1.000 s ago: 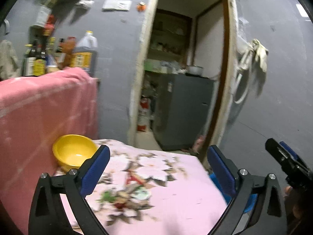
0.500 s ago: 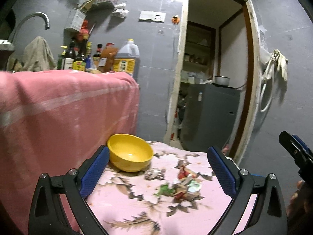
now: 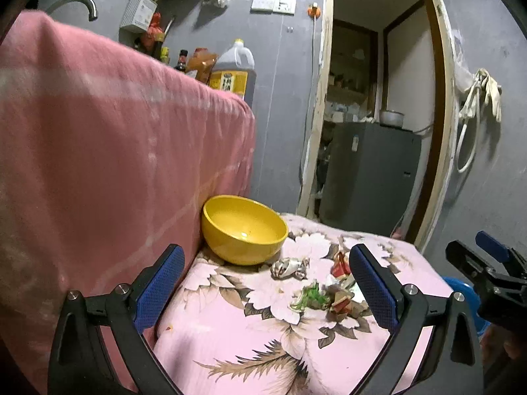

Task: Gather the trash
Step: 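Withdraw both tools from the bucket back toward the table, then grasp the green scrap with the left tool while the right tool grasps a white scrap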

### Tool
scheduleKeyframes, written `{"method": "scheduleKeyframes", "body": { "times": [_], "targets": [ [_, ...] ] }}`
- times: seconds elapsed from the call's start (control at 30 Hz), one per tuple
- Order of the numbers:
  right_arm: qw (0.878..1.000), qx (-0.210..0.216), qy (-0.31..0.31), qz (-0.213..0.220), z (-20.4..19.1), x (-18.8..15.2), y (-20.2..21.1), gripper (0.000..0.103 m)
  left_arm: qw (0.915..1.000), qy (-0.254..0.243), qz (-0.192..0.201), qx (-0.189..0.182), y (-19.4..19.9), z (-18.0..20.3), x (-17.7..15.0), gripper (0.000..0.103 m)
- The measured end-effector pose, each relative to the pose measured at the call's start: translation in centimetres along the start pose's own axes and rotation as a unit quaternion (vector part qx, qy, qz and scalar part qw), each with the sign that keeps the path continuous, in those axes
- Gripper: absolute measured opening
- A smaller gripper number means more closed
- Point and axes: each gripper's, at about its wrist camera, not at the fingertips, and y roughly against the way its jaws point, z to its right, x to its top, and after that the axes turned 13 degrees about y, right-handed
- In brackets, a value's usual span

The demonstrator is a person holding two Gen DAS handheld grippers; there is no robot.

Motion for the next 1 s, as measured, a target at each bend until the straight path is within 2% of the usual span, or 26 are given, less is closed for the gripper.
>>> {"method": "scheduleKeyframes", "body": {
  "times": [0.2, 0.4, 0.57, 0.73, 0.8, 1.0],
  "targets": [
    [0.999, 0.013, 0.0, -0.051, 0.5, -1.3, -2.6, 0.103, 0.9994, 0.002, -0.035, -0.001, -2.4, 0.1, -0.4, 0.098],
    [0.993, 0.032, -0.01, -0.111, 1.0, -2.9, -5.5, 0.102, 0.9951, 0.002, -0.098, 0.009, -5.6, 0.2, -1.0, 0.097],
    [0.985, 0.061, -0.016, -0.164, 0.9, -4.1, -8.1, 0.085, 0.9891, 0.009, -0.147, 0.0, -8.0, 0.3, -1.4, 0.091],
    [0.972, 0.089, -0.008, -0.219, 0.0, -5.1, -10.6, 0.062, 0.9728, 0.043, -0.225, -0.035, -11.0, 0.1, -1.8, 0.067],
    [0.967, 0.101, -0.007, -0.233, -0.2, -5.4, -11.2, 0.057, 0.9666, 0.047, -0.249, -0.038, -12.2, 0.3, -1.9, 0.063],
    [0.957, 0.132, -0.01, -0.26, -0.7, -5.9, -12.8, 0.048, 0.9556, 0.044, -0.288, -0.043, -14.0, 1.0, -2.4, 0.048]
  ]
}}
